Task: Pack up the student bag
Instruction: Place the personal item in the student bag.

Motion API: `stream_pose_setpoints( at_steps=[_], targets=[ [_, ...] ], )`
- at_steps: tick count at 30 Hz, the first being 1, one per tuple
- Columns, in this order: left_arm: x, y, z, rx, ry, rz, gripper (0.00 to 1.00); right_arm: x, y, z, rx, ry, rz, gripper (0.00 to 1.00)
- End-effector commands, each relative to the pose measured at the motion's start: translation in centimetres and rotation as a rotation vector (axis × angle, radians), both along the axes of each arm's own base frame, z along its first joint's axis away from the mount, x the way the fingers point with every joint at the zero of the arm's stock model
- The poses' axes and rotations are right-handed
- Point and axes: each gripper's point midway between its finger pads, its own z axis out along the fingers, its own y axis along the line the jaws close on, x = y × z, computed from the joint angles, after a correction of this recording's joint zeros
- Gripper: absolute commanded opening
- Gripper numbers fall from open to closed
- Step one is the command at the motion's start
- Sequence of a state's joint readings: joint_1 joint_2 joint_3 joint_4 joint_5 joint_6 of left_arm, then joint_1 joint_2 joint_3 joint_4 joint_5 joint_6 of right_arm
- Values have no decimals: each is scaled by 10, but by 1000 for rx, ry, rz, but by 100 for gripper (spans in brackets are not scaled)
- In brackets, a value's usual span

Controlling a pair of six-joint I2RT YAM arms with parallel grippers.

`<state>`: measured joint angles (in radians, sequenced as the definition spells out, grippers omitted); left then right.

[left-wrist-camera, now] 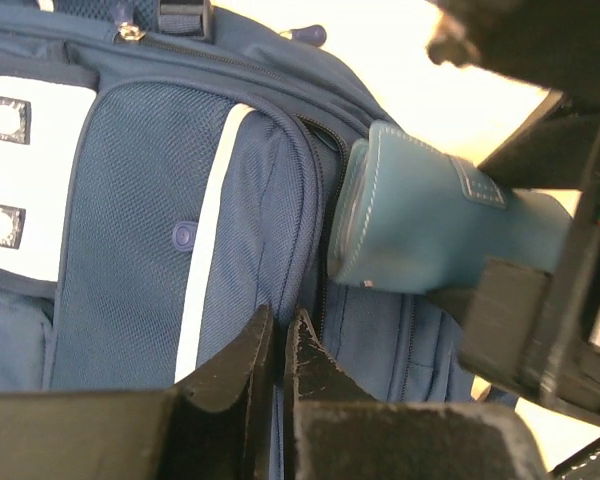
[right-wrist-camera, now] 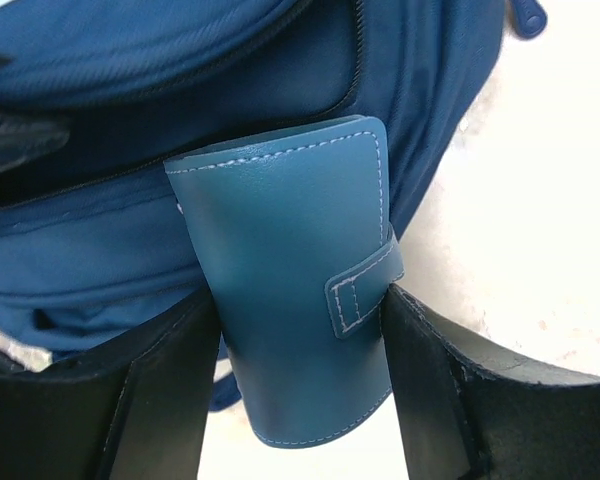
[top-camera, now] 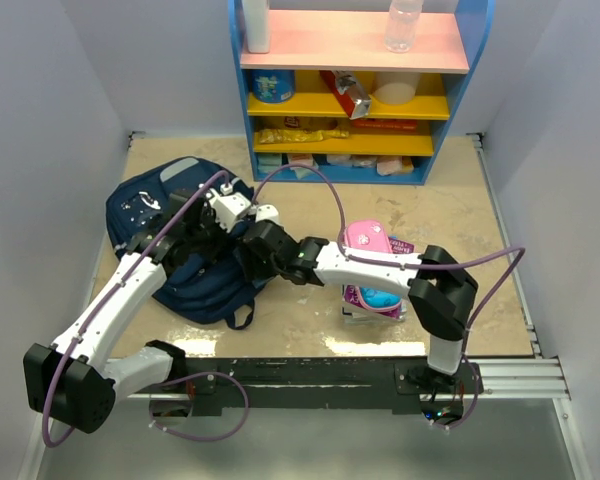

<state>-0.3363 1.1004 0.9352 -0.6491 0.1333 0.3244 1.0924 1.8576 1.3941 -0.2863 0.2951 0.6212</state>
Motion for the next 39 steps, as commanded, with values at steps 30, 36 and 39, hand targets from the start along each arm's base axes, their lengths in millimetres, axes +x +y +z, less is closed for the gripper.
stream_pose_setpoints(
  at_steps=[30,36,39],
  targets=[
    [12,-22,22,-71,-77,-45,0,0,-32,69,251,-78,-79,65],
    [13,-25,27,-86,-81,-50,0,6,-29,52,233,-60,-76,64],
    [12,-27,30,-94,-81,-55,0,9,-22,53,248,-62,-69,64]
  ],
)
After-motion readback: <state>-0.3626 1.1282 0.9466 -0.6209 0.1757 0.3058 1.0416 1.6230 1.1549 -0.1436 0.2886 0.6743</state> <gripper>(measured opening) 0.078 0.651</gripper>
